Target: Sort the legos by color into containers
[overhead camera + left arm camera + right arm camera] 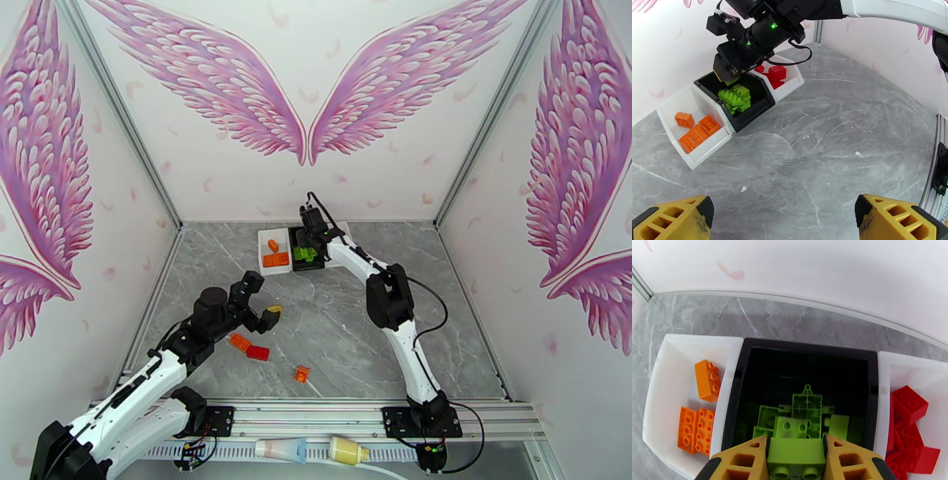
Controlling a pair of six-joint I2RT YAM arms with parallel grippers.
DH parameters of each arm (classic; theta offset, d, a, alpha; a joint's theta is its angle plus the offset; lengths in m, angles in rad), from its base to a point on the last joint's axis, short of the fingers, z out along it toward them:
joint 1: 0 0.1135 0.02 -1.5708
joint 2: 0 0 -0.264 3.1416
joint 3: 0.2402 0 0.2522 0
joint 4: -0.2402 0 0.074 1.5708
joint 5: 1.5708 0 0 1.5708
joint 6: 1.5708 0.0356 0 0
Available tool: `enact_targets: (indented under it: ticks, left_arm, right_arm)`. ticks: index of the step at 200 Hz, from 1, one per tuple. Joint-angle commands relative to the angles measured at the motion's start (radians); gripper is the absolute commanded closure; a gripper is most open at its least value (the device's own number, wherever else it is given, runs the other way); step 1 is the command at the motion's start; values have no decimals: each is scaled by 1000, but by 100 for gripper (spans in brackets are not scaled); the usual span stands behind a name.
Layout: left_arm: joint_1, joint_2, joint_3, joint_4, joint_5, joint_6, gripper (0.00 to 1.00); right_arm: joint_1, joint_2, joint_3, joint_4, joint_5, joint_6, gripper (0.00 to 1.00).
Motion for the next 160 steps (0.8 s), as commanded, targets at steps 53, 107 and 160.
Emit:
enact_targets:
  ticks: [53, 107, 160]
  left_arm:
    - [-9, 27, 105, -67, -224, -129, 1]
    - [0, 44, 209, -319, -594, -349, 1]
    - [58, 140, 300, -641, -729, -750, 1]
  right_arm:
    - [-6, -112, -86, 65, -45, -67, 30]
    - [5, -375, -453, 225, -109, -93, 17]
    - [7, -615, -764, 368, -180, -190, 11]
